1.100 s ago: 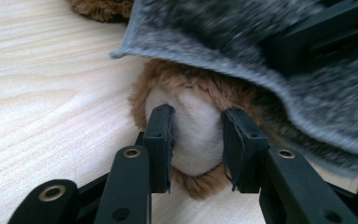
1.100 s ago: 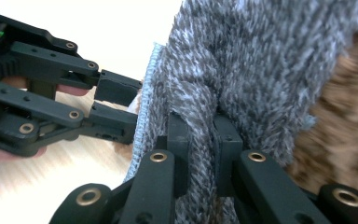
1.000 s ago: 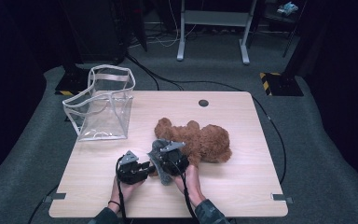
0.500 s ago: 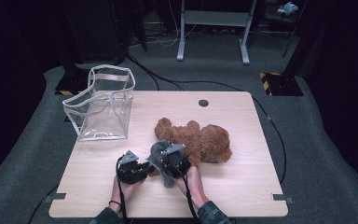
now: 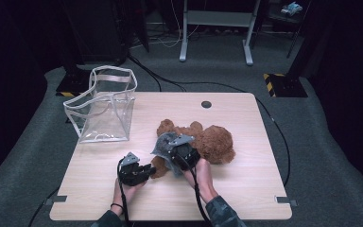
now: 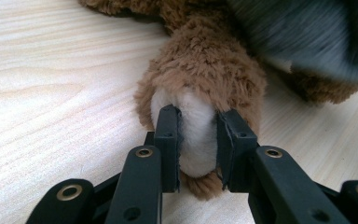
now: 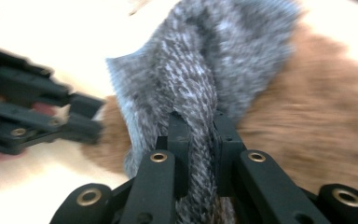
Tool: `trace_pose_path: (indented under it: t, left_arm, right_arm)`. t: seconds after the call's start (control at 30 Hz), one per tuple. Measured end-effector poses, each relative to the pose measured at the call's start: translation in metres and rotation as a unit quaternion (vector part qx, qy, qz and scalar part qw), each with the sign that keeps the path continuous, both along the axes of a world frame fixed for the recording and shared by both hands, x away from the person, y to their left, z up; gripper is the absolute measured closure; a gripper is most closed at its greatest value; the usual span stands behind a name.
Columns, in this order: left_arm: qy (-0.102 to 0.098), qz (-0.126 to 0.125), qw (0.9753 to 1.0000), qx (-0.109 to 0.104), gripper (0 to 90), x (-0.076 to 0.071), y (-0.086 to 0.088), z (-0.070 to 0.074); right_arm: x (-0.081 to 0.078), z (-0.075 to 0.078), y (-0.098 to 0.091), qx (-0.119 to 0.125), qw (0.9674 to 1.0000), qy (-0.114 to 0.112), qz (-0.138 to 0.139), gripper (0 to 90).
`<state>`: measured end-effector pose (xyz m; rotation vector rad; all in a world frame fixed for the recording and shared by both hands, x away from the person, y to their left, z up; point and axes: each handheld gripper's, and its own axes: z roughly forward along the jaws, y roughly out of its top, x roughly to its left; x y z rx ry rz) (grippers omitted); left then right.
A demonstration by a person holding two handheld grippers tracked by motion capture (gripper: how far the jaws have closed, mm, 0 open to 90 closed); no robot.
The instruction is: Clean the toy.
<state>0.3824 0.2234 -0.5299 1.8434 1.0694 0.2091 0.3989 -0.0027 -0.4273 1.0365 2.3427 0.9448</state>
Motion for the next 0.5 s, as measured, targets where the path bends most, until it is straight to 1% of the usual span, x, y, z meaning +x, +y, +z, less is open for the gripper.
trace_pose_path:
  t: [0.03, 0.07, 0.13, 0.17, 0.2, 0.23, 0.3, 0.33, 0.37, 0.4, 0.43, 0.47, 0.5]
  left_arm:
    - [0.004, -0.004, 1.0, 0.001, 72.2, 0.0, 0.001, 0.001]
    - [0.003, -0.003, 1.0, 0.001, 72.2, 0.0, 0.0, 0.001]
    - [0.002, -0.004, 1.0, 0.001, 72.2, 0.0, 0.0, 0.001]
    - [0.002, -0.004, 1.0, 0.001, 72.2, 0.0, 0.0, 0.0]
    - [0.002, -0.003, 1.0, 0.0, 72.1, 0.0, 0.0, 0.0]
    - [0.002, -0.003, 1.0, 0.0, 72.2, 0.0, 0.0, 0.0]
    - [0.002, -0.003, 1.0, 0.001, 72.2, 0.0, 0.0, 0.0]
    - [0.002, -0.003, 1.0, 0.001, 72.2, 0.0, 0.0, 0.0]
    - [0.002, -0.003, 1.0, 0.001, 72.2, 0.0, 0.0, 0.0]
    - [0.002, 0.002, 1.0, -0.004, 72.1, 0.0, 0.0, 0.0]
    - [0.002, 0.001, 1.0, -0.004, 72.2, 0.0, 0.0, 0.0]
    - [0.002, 0.001, 1.0, -0.004, 72.2, 0.0, 0.0, 0.0]
    - [0.002, 0.001, 1.0, -0.005, 72.2, 0.0, 0.0, 0.0]
  right_arm:
    - [0.0, 0.005, -0.005, 0.01, 0.9998, 0.004, -0.015, 81.5]
    - [0.004, 0.01, -0.011, 0.014, 0.9997, -0.006, -0.018, 81.5]
    - [0.01, 0.02, -0.021, 0.026, 0.9989, -0.013, -0.036, 81.5]
    - [0.012, 0.024, -0.023, 0.031, 0.9984, -0.019, -0.043, 81.5]
    - [0.015, 0.028, -0.024, 0.03, 0.9982, -0.026, -0.045, 81.4]
    - [0.018, 0.03, -0.022, 0.031, 0.9981, -0.025, -0.047, 81.4]
    - [0.021, 0.026, -0.015, 0.022, 0.9986, -0.018, -0.045, 81.4]
    - [0.022, 0.024, -0.012, 0.014, 0.9989, -0.018, -0.04, 81.4]
    - [0.022, 0.021, -0.012, 0.002, 0.9992, -0.023, -0.033, 81.5]
    - [0.022, 0.02, -0.013, -0.003, 0.999, -0.023, -0.038, 81.5]
    - [0.022, 0.02, -0.017, 0.003, 0.9986, -0.021, -0.049, 81.5]
    - [0.023, 0.02, -0.021, 0.001, 0.9984, -0.022, -0.052, 81.5]
    - [0.022, 0.021, -0.028, 0.002, 0.9976, -0.02, -0.066, 81.5]
